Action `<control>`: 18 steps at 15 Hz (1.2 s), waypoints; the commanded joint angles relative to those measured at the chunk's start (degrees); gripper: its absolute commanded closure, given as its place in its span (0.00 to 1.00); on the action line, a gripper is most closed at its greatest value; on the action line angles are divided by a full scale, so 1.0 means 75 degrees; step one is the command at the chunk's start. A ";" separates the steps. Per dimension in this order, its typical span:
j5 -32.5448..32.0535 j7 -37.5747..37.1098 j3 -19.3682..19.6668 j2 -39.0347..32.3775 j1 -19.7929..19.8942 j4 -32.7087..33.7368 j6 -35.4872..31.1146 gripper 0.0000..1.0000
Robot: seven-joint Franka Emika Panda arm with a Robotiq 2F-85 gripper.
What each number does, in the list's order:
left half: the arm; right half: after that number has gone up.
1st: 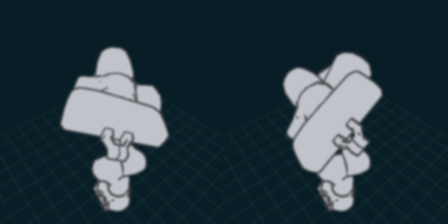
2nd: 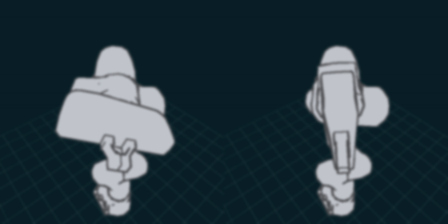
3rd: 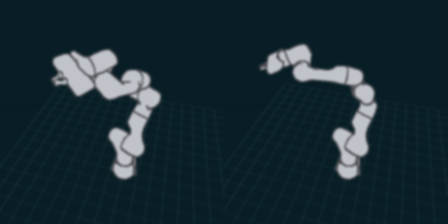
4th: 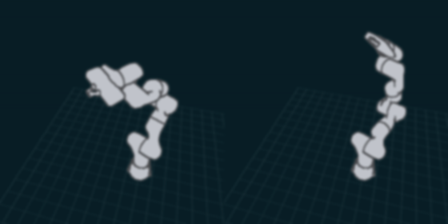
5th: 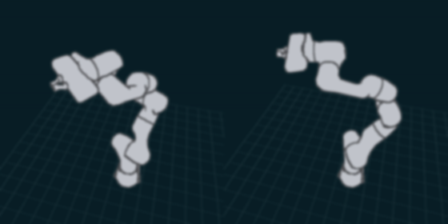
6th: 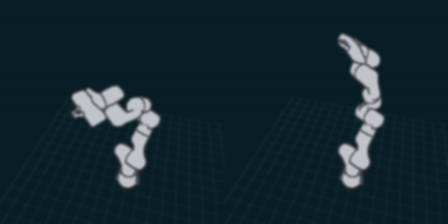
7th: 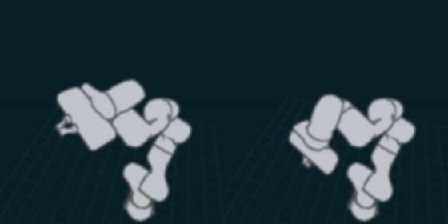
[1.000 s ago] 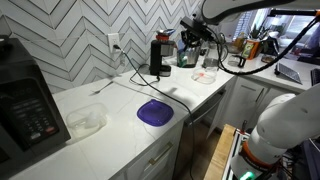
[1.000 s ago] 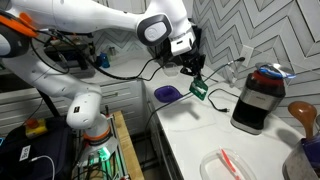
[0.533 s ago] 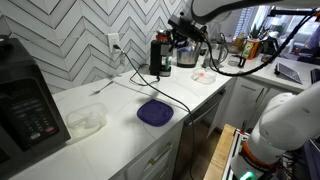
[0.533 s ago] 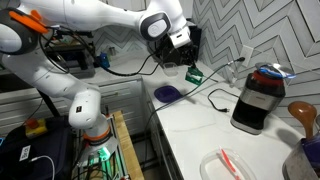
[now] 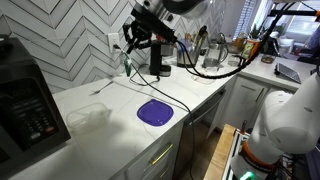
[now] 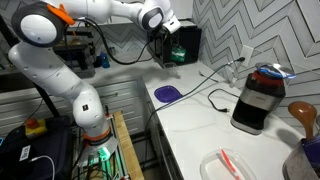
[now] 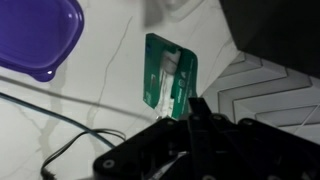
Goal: Pick up the green object from the clear lunch box on the right and put it in the clear lunch box on the left
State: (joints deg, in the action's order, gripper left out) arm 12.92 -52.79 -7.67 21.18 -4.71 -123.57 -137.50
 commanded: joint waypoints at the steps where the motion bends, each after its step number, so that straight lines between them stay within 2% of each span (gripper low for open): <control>1: 0.0409 0.0448 -0.0055 -0.0159 -0.0035 0.0154 0.0001 0.99; 3: 0.0774 0.0931 0.0014 -0.0405 -0.0180 0.0375 -0.0002 0.99; 7: 0.0841 0.1070 0.0061 -0.0510 -0.0197 0.0484 -0.0002 1.00; 10: 0.1748 0.2224 -0.0045 -0.1250 -0.0823 0.0851 0.0033 1.00; 15: 0.2978 0.3870 -0.0452 -0.2268 -0.1342 0.1366 0.0373 1.00; 16: 0.3019 0.4183 -0.0530 -0.2453 -0.1343 0.1395 0.0219 1.00; 18: 0.2355 0.3788 -0.0663 -0.2861 -0.1223 0.1359 -0.0306 1.00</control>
State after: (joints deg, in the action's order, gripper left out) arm 33.18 -24.86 -11.96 3.96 -14.63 -114.68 -137.24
